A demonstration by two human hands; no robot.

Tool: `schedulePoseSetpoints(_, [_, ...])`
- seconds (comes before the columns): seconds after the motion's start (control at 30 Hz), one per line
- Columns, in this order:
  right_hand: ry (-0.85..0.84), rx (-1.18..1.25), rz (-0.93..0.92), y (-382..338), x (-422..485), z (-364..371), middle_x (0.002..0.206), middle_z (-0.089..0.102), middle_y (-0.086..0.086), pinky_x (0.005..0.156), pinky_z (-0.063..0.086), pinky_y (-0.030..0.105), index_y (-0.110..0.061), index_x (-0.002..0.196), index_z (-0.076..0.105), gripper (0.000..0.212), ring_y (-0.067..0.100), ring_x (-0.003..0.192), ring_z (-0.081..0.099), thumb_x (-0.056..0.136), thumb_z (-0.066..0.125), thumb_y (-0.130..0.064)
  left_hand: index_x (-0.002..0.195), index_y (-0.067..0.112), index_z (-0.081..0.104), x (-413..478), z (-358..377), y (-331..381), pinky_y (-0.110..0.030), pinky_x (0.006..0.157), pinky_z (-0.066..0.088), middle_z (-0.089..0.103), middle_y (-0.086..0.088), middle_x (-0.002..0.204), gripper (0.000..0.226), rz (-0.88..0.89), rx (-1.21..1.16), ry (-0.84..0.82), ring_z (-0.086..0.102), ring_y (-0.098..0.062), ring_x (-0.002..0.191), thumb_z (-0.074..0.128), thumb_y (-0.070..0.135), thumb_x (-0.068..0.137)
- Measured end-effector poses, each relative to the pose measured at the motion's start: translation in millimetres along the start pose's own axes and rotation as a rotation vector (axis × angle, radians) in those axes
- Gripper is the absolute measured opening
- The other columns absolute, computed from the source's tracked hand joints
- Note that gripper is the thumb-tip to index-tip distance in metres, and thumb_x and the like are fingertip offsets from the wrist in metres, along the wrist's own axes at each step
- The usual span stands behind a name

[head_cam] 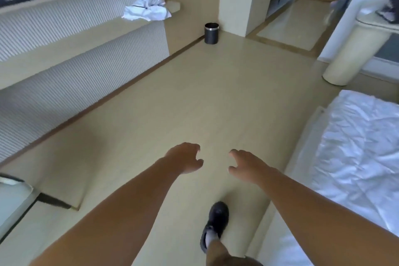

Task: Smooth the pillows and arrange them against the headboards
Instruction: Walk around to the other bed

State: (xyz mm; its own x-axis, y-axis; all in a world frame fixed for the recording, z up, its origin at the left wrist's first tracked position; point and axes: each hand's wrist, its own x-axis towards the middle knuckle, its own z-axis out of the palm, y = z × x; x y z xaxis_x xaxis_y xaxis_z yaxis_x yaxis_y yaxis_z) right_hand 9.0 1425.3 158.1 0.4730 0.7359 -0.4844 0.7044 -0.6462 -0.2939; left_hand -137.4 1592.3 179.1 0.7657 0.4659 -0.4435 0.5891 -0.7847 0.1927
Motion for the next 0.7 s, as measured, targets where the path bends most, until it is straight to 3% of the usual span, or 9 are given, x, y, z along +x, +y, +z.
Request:
schedulePoseSetpoints(0.3, [0.006,0.036,0.150,104,165,-111,0.136,0.052,0.014,0.102,0.045,0.036,-0.010,0.138,0.042,0.054,0.030,0.127,0.053,0.095,0.052,-0.039,0.147,0.025,0.042,216,-86,56,-0.038,0.108,0.040,0.045,0.000,0.150,0.059,0.078,0.069,-0.082,0.043,-0.024,0.138,0.052,0.047,0.092])
schedulePoseSetpoints(0.5, [-0.013,0.086,0.278,182,222,-166,0.144,0.047,0.014,0.109,0.041,0.037,-0.011,0.147,0.037,0.058,0.030,0.134,0.048,0.097,0.051,-0.039,0.143,0.025,0.046,356,-134,136,-0.038,0.109,0.040,0.049,0.000,0.147,0.054,0.271,0.128,-0.121,0.045,-0.023,0.136,0.050,0.046,0.094])
schedulePoseSetpoints(0.7, [-0.028,0.127,0.458,269,300,-227,0.147,0.044,0.010,0.107,0.044,0.039,-0.015,0.149,0.033,0.059,0.029,0.135,0.047,0.098,0.049,-0.040,0.144,0.023,0.045,520,-175,210,-0.040,0.107,0.043,0.050,-0.001,0.145,0.056,0.470,0.205,-0.182,0.048,-0.022,0.133,0.051,0.044,0.093])
